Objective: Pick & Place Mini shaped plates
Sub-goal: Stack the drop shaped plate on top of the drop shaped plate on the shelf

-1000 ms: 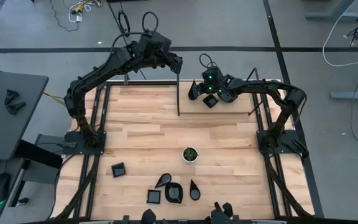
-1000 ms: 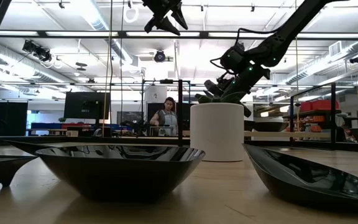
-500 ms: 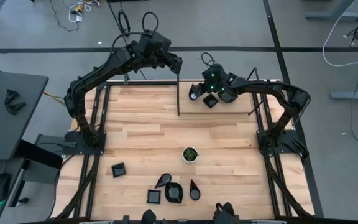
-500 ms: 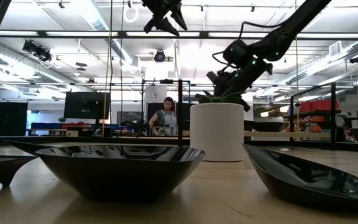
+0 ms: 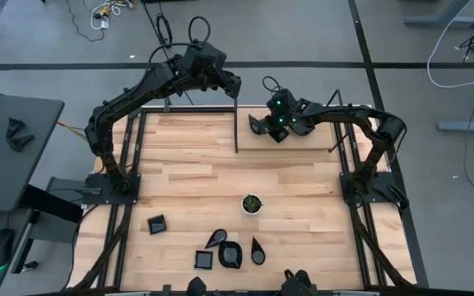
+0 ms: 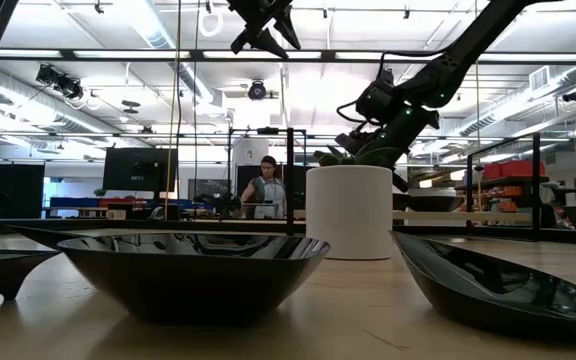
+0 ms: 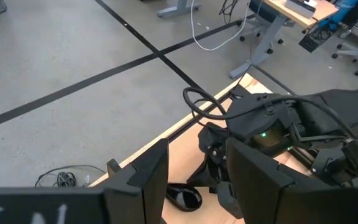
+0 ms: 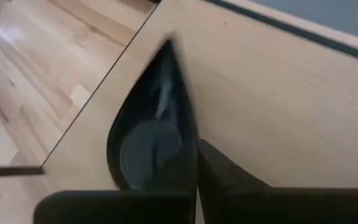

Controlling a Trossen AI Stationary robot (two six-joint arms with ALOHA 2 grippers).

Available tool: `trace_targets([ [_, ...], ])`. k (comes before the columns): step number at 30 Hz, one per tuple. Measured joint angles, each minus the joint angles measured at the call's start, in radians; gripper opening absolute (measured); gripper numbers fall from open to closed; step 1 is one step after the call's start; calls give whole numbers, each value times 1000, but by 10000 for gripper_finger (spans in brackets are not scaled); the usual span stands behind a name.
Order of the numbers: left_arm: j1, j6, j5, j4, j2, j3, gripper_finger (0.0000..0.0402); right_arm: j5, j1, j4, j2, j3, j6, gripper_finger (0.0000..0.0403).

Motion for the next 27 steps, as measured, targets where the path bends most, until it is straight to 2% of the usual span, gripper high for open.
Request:
trace_targets([
  [6,-2,-1,0,-4,0,0,165,3,0,37,-7,-1,12,14],
  [12,-4,0,0,-31,0,0,165,1,0,14,-86,-1,-22,3],
  [16,-4,0,0,-74,0,0,165,-89,-1,-6,-100,-1,-38,7],
  [19,-4,1,0,-87,0,0,165,-121,-4,-4,-68,-1,-71,35],
  [22,-4,1,0,-96,0,0,165,-116,-4,47,-31,-1,-125,81],
  [25,-4,0,0,-97,0,0,165,-45,-4,101,-8,-1,-183,126],
  [27,-4,0,0,-104,0,0,165,-43,-5,131,3,-1,-219,150],
])
